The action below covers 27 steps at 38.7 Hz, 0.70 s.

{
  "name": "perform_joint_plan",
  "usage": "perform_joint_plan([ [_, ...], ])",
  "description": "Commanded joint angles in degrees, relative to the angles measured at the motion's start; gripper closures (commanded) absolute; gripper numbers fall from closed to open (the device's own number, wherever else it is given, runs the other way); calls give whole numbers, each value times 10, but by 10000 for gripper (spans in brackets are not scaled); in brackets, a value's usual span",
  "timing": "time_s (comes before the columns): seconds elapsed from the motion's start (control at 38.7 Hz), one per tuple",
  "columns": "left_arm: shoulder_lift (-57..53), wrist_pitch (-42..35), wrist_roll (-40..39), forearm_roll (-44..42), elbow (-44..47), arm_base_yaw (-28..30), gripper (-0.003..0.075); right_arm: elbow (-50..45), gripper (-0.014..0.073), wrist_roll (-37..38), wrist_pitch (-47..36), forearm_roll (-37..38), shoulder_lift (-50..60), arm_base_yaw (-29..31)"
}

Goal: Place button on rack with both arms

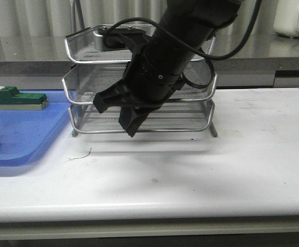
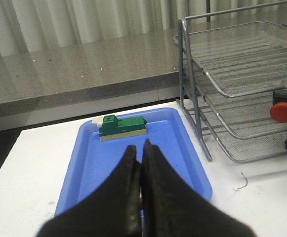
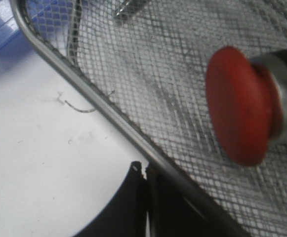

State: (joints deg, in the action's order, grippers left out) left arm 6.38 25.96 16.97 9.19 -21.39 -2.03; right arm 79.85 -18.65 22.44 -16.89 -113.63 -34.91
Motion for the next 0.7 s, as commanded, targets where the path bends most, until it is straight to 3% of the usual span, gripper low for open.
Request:
perform_joint_plan([
  [0.0, 5, -47, -5, 8, -15, 0, 739, 36, 655, -5, -26, 5, 24, 8],
  [0.26, 5, -47, -5, 8, -15, 0, 739, 56, 655, -5, 16, 3, 18, 12],
  [0.49, 5, -47, -5, 8, -15, 0, 739, 61, 655, -5, 148, -54, 58, 10],
  [0.67, 5, -47, -5, 8, -15, 0, 739, 62, 655, -5, 236, -56, 124, 19],
])
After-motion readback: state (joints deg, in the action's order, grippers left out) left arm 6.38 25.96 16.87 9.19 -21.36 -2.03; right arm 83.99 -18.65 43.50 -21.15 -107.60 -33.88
